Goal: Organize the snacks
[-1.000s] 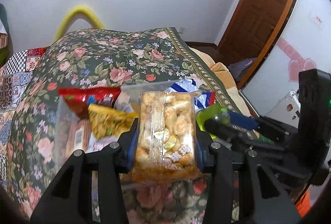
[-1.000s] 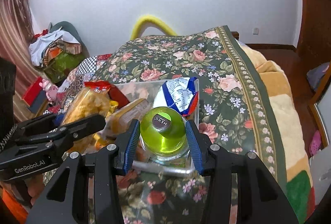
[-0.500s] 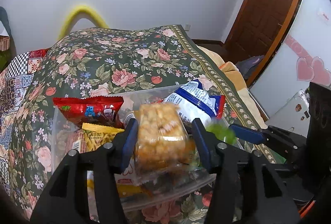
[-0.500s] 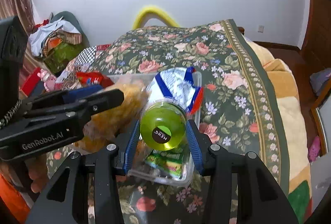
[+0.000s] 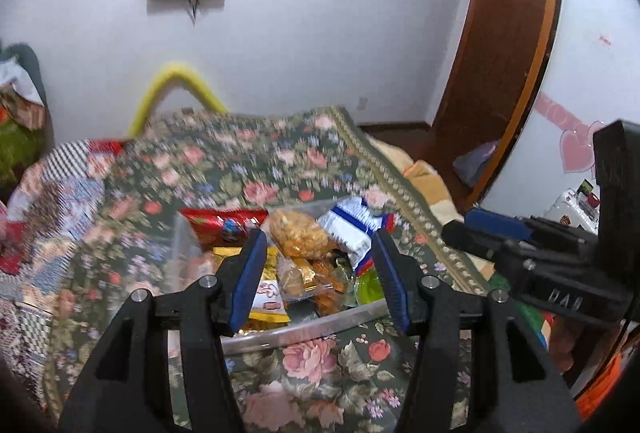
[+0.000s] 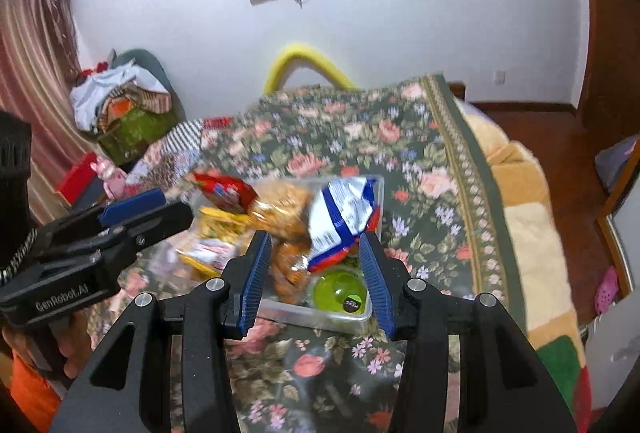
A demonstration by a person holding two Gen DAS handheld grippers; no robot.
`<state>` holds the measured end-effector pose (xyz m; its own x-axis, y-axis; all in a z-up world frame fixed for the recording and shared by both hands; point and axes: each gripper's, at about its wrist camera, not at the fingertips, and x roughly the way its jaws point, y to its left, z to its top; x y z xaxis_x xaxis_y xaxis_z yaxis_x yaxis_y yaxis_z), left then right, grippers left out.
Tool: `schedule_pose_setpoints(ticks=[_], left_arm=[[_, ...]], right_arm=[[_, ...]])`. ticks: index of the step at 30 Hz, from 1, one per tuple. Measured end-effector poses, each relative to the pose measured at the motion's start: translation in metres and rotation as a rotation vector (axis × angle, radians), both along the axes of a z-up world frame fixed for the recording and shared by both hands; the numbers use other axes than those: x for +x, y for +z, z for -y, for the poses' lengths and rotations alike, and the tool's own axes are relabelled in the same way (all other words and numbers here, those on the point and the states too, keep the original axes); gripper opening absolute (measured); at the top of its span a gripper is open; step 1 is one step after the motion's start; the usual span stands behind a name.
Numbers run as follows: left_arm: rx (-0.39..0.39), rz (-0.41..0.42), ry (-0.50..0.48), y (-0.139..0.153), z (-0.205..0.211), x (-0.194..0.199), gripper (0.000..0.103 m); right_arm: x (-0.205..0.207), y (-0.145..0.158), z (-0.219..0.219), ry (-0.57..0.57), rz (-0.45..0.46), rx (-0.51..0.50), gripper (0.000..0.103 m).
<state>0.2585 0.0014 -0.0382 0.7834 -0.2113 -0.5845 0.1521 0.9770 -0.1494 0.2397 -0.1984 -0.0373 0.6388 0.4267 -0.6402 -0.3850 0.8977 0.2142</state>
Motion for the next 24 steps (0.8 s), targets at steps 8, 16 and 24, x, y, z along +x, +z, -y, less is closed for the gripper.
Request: schedule_pose_setpoints(ticks=[8,16,24], left_arm=[[0.014,0.154,0.073,0.055,-0.003,-0.081,0.054],[0.016,0.271,0.127,0.084,-0.004,-0.143,0.083],[0.052,0.332,0.149,0.09,-0.002,-0.177,0.096]], right_arm=[[-0.073,0.066,0.0,0.002,0.201,0.025,0.043],[-0.133,0.1,0.0,-0.009,0.352,0.041,0.07],[-0.152,0.098,-0.001,-0.021,0.373,0.037,0.094]])
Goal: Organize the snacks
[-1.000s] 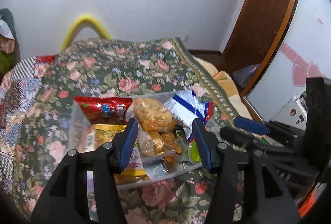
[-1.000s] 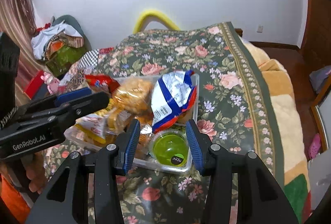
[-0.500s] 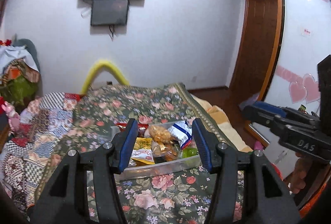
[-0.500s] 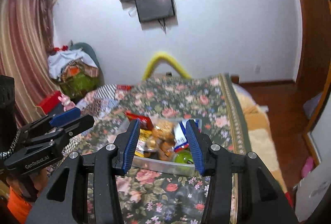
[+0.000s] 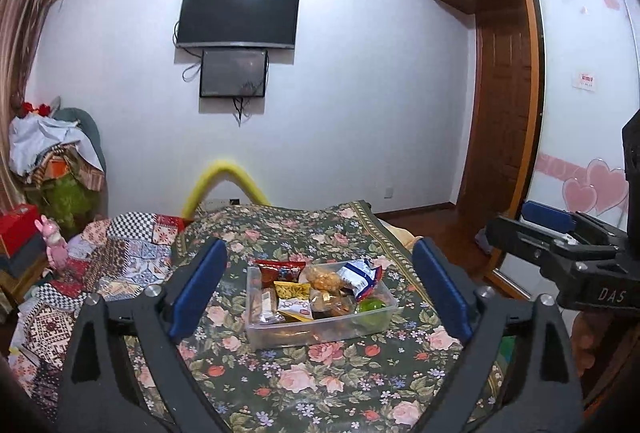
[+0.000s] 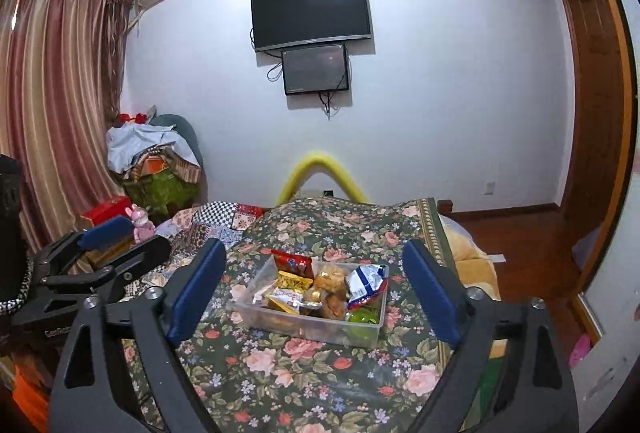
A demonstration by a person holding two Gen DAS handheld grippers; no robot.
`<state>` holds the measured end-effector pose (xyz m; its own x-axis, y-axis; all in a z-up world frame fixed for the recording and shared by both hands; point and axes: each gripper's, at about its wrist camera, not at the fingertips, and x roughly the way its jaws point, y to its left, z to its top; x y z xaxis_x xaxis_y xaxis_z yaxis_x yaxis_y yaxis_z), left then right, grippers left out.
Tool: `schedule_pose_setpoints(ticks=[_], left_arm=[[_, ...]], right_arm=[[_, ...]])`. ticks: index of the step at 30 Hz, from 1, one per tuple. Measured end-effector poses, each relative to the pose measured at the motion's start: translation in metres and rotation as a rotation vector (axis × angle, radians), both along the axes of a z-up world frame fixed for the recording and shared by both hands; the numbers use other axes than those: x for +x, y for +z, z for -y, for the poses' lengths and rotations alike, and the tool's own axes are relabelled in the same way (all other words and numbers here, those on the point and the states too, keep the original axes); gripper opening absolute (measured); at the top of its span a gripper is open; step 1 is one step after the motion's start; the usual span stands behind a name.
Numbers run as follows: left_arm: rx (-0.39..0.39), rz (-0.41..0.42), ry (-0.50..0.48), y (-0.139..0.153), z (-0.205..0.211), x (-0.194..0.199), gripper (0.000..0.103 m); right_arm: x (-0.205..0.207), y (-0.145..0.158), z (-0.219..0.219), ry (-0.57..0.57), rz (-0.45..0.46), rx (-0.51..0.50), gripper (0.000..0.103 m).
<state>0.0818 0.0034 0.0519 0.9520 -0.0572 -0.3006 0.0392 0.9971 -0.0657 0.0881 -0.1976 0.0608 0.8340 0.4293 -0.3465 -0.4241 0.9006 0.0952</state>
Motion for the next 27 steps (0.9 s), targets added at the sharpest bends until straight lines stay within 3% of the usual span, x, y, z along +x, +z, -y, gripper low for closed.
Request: schedule_pose_setpoints(ticks=[5,27], left_arm=[[-0.004,0.013,0.006,0.0,-0.001,-0.008,0.101],[0.019,0.009,-0.003,-0.005,0.004,-0.016,0.103]], right_arm=[[-0.006,-0.003,0.0,-0.016,-0.001,-0.005,0.103],[-0.018,-0.012,0.0,-0.04,-0.015,-0.032,0.103]])
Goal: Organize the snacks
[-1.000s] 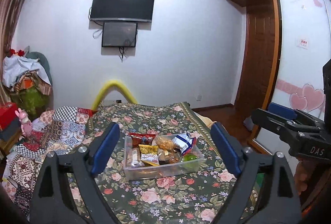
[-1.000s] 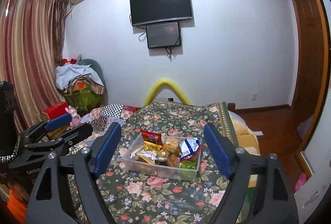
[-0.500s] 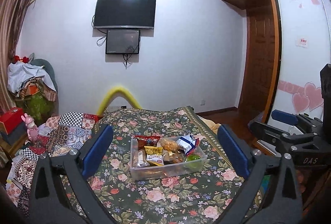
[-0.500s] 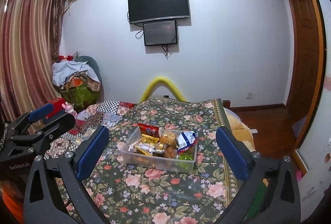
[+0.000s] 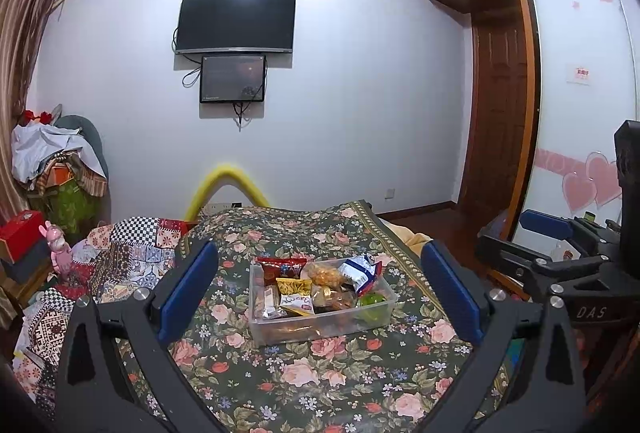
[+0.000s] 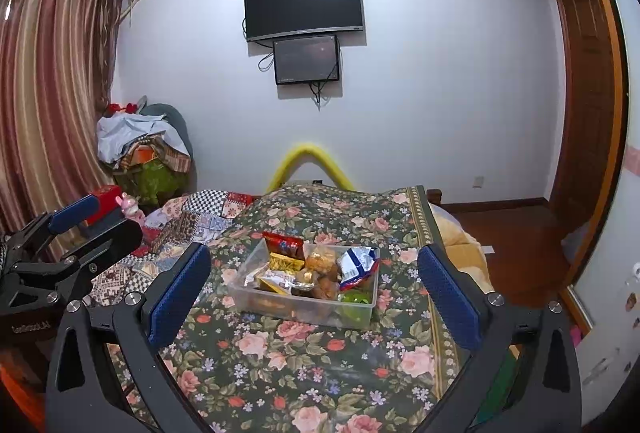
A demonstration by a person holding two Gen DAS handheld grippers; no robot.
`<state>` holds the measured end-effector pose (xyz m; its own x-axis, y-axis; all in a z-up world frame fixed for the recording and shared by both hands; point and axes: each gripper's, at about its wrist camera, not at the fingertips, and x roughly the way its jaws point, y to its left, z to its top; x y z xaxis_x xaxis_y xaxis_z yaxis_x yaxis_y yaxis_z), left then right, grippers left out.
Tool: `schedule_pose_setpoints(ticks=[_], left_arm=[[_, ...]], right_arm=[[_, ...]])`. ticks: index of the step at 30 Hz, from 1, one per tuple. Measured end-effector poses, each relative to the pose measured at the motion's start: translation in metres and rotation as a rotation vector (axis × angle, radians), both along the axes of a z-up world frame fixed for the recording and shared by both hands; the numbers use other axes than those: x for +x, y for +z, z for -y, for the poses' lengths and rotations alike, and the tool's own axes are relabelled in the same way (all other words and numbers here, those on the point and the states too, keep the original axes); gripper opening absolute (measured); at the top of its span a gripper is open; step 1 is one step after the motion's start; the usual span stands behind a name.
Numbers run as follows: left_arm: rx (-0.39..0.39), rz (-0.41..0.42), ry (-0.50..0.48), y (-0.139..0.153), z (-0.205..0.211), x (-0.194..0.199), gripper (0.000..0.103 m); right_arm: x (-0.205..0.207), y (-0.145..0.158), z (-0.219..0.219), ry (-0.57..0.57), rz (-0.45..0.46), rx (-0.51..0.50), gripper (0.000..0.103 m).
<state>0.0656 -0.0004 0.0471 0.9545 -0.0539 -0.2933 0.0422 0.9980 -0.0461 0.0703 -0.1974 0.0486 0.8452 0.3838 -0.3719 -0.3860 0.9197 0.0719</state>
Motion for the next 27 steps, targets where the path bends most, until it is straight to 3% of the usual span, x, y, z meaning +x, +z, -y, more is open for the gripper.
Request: schedule_pose_setpoints(ticks=[27], left_arm=[[-0.03,-0.021,0.003,-0.0037,-0.0057,0.0057,0.103]], right_arm=[[-0.0047,0.0054,0.0004,-0.012,0.013,-0.004,0.103]])
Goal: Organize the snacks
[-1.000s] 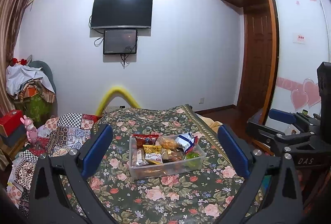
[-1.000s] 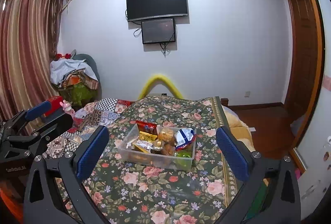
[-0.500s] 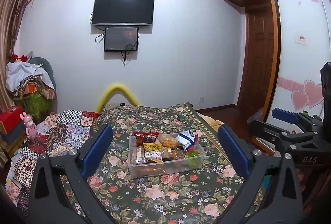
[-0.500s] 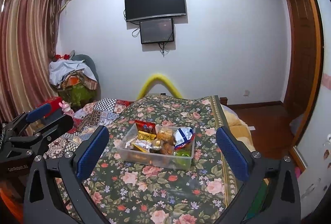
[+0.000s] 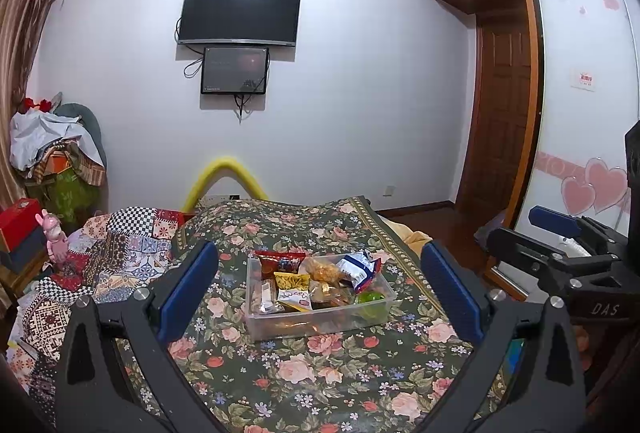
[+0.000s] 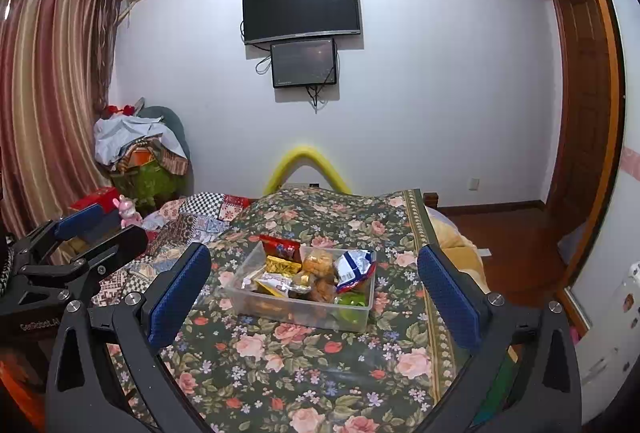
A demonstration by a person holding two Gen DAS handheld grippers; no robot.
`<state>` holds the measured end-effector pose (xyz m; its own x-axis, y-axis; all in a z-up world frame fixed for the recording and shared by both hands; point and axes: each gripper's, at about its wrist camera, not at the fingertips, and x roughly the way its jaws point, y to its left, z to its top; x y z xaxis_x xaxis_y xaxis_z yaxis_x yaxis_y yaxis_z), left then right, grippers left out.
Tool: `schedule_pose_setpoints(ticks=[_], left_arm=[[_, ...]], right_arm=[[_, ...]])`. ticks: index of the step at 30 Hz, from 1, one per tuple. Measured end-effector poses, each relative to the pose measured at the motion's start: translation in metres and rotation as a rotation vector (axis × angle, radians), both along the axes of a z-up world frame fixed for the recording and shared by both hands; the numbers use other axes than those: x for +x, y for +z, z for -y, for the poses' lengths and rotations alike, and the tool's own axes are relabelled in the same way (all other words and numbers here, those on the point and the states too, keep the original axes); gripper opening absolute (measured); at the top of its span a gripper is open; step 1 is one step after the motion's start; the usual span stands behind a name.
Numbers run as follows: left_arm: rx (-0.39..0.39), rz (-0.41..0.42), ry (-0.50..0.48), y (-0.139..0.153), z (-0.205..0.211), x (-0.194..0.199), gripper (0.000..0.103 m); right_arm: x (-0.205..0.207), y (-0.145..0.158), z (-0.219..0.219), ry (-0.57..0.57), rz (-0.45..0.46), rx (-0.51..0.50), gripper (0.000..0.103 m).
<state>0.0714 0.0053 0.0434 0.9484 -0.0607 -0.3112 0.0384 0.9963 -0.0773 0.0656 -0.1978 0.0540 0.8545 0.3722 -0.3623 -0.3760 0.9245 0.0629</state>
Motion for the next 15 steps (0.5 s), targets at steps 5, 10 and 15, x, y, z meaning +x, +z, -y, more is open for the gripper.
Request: schedule_pose_setpoints(ticks=[5,10,15], left_arm=[[0.006,-0.002,-0.004,-0.0004,0.0002,0.0002,0.103],[0.002,-0.002,-0.012,-0.0013,0.0007,-0.0002,0.103],[0.002,0.003,-0.018,-0.0017,0.0017,-0.0017,0.103]], right_arm=[[-0.0014,0.0012,-0.0017,0.001,0.007,-0.003,0.103],[-0.0006,0.0016,-0.0024,-0.001,0.008,-0.004,0.103],[-0.0011,0.0019,-0.0038,-0.004,0.012,-0.001,0.103]])
